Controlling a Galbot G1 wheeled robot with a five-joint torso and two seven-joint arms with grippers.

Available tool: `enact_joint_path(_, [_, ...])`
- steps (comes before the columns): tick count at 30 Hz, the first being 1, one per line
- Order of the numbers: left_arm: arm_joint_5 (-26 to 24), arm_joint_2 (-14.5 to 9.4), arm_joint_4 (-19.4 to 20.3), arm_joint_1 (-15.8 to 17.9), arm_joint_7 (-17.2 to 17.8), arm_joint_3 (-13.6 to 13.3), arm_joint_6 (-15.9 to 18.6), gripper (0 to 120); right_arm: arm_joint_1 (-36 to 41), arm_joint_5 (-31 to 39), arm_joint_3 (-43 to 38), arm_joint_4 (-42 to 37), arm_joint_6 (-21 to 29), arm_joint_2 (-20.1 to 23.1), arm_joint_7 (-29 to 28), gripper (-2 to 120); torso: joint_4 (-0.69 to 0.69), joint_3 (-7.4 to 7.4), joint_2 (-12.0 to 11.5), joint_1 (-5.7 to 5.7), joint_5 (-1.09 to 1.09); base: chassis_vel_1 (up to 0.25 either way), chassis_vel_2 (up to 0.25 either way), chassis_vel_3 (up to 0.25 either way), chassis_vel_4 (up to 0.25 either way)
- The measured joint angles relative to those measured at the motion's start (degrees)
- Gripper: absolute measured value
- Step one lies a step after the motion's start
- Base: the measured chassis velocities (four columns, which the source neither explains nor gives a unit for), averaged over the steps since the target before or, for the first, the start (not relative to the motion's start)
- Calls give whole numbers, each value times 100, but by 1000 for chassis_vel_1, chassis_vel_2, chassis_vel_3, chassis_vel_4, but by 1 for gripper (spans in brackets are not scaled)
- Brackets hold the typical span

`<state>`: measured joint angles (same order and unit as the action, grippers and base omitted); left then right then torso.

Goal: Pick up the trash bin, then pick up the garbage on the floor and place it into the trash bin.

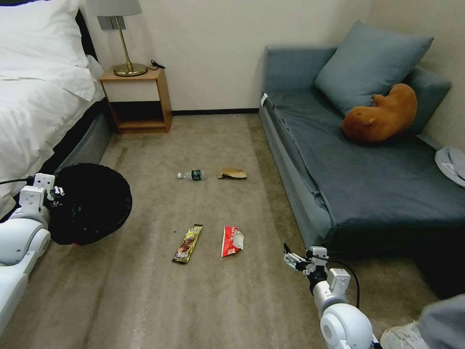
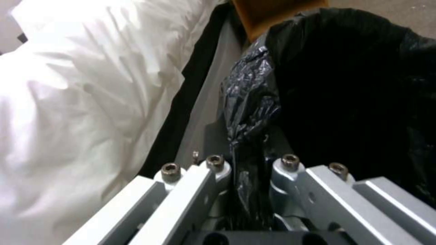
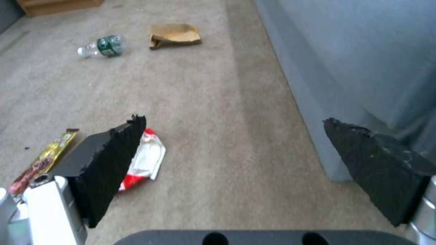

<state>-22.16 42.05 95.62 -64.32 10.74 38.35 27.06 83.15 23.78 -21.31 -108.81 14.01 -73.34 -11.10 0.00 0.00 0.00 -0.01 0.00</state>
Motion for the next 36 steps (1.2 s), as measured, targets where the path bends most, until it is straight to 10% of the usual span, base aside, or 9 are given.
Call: enact_joint_path(36, [97, 39, 105, -313, -83, 278, -115, 5, -214, -90, 412, 183, 52, -11, -23, 100, 1, 0, 0, 1, 0, -70, 73, 72, -72])
